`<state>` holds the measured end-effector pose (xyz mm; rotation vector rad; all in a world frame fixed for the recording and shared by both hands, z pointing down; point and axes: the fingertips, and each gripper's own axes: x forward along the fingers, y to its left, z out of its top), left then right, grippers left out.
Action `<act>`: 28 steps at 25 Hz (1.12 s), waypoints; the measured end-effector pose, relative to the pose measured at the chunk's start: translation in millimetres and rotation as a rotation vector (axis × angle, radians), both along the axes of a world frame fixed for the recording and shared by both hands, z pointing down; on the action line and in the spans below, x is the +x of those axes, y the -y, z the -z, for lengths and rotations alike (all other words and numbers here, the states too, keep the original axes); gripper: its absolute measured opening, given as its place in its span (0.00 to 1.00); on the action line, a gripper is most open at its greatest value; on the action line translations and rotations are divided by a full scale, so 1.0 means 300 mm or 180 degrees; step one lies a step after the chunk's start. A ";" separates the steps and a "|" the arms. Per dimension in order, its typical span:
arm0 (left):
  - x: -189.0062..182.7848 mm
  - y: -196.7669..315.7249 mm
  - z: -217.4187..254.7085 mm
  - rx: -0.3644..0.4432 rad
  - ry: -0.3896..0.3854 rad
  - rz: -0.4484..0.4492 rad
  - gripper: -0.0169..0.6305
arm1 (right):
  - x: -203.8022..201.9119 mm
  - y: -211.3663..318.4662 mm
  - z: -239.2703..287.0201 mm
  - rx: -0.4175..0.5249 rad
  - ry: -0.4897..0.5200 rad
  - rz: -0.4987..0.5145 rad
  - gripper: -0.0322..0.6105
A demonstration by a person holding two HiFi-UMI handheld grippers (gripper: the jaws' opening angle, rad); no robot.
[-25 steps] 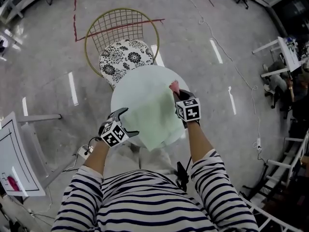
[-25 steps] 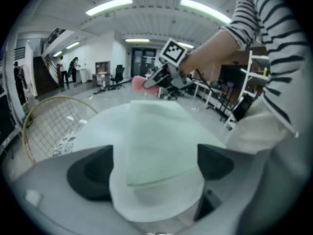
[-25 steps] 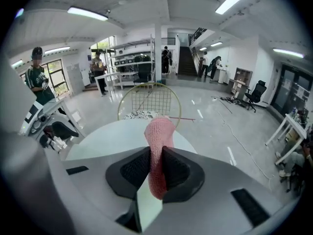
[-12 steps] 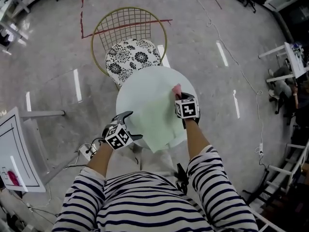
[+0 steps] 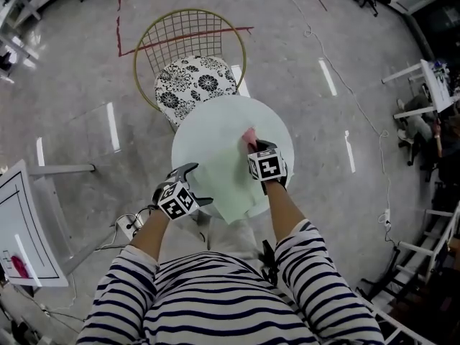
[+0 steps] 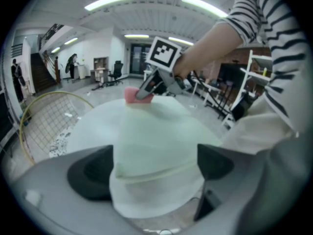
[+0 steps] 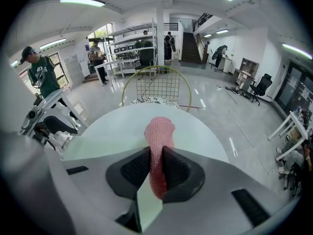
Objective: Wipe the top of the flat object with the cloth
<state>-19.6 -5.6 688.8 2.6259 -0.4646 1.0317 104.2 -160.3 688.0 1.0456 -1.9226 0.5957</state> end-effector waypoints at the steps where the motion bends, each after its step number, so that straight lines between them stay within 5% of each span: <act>1: 0.003 -0.001 0.003 -0.0004 -0.0011 -0.0001 0.83 | -0.008 -0.009 0.003 -0.0004 0.0013 0.0000 0.12; 28: -0.041 -0.018 0.080 0.0123 -0.0103 -0.0029 0.83 | -0.278 -0.234 0.006 -0.0172 0.0172 0.0230 0.12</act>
